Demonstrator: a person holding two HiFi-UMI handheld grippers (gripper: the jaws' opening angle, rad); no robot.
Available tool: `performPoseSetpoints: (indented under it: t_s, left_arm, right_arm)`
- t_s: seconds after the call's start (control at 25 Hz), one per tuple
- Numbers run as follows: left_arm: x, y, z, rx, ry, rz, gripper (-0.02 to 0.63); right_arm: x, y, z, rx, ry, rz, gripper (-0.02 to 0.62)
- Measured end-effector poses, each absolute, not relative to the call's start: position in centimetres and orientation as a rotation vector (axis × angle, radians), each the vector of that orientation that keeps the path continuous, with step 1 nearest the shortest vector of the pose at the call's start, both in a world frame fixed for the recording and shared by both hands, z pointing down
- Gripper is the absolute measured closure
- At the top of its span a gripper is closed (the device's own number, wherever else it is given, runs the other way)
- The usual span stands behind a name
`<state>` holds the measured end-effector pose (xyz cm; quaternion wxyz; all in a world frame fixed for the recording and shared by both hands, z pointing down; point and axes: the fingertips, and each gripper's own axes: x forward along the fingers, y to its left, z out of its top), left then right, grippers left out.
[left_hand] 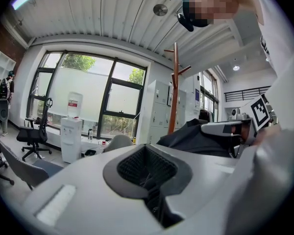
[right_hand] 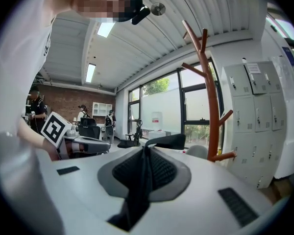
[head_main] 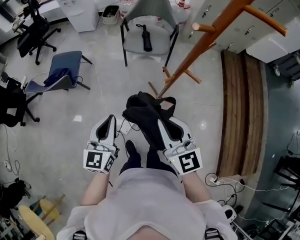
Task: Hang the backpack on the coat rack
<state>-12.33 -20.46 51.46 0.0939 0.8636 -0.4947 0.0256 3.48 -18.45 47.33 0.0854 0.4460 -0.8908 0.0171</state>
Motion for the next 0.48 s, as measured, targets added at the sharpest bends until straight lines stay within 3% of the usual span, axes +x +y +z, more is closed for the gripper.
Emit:
performPoseSetpoints:
  t_s: [0.48]
  left_arm:
    - [-10.7, -19.6, 54.2, 2.560, -1.453, 0.149, 0.597]
  right_arm:
    - [3.8, -20.3, 51.9, 1.281, -2.635, 0.128, 0.554]
